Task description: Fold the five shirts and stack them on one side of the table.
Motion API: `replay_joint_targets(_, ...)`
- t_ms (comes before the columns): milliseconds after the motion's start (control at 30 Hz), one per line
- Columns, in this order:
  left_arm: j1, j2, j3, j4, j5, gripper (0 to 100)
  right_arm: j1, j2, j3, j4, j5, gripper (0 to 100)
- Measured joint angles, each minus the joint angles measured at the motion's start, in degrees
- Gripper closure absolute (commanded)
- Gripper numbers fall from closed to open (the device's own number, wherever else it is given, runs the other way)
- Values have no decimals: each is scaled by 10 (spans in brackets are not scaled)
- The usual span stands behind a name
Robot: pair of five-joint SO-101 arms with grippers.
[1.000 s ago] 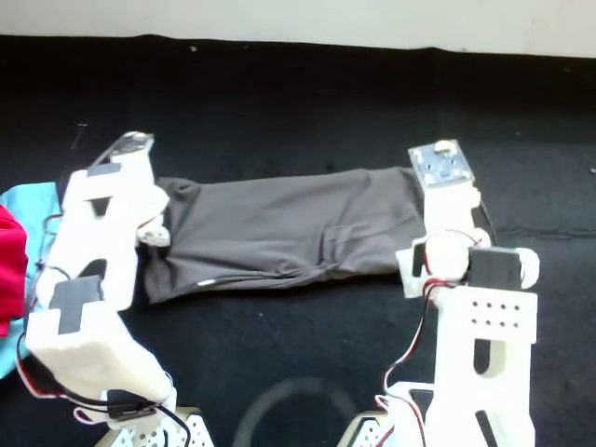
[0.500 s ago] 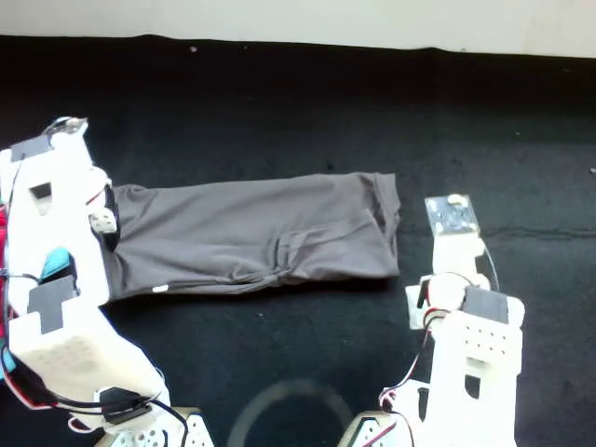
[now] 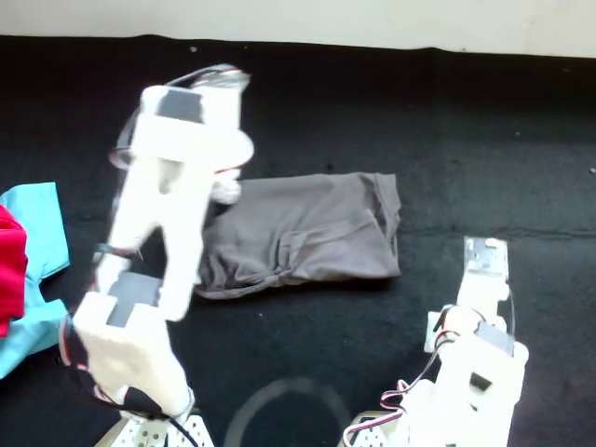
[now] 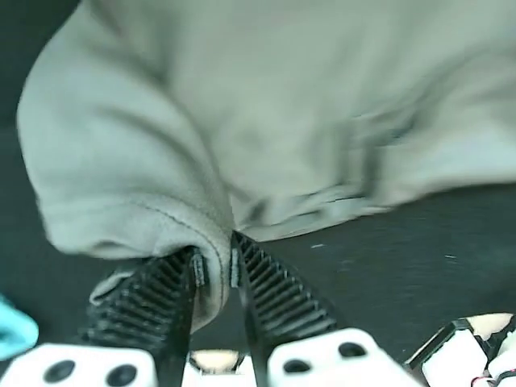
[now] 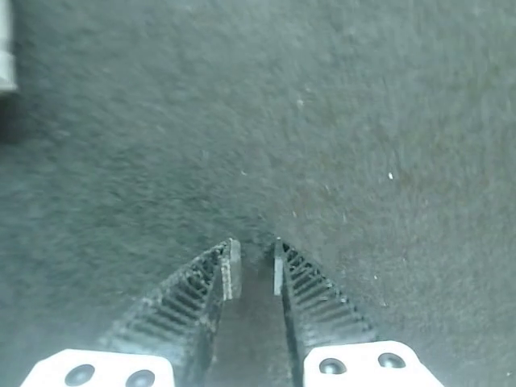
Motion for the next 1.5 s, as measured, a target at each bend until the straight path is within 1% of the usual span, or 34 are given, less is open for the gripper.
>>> replay_joint_targets(133,100,3,-33,-1,1,991,27,-9,29,-37,0,914)
replay_joint_targets(267,160,3,-35,-44,1,991,34,-12,40,-50,0,914)
replay_joint_targets(533,224,24,-35,-164,1,990,36,-15,45,-50,0,914)
replay_joint_targets(633,247,67,-54,-189,1,990,36,-15,45,-50,0,914)
replay_joint_targets(767,272,150,-120,-206,1,989,36,-15,46,-50,0,914)
replay_joint_targets(833,277,199,-170,-207,1,963,36,-15,46,-50,0,914)
replay_joint_targets(933,277,270,-248,-207,1,865,36,-15,46,-50,0,914)
replay_joint_targets(1000,277,311,-296,-198,1,824,36,-15,46,-50,0,914)
replay_joint_targets(1100,279,354,-368,-166,3,826,36,-15,46,-50,0,914)
replay_joint_targets(1233,273,367,-469,-119,3,831,36,-15,46,-50,0,914)
replay_joint_targets(1267,267,367,-497,-104,3,848,36,-15,46,-50,0,914)
replay_joint_targets(1300,259,367,-525,-87,3,886,36,-15,46,-50,0,914)
replay_joint_targets(1367,236,367,-581,-42,3,1000,36,-15,46,-50,0,914)
replay_joint_targets(1400,224,367,-600,-19,2,982,36,-15,46,-50,0,915)
replay_joint_targets(1433,211,366,-607,-2,2,986,36,-15,46,-50,0,915)
replay_joint_targets(1500,192,366,-593,9,2,989,36,-15,46,-50,0,915)
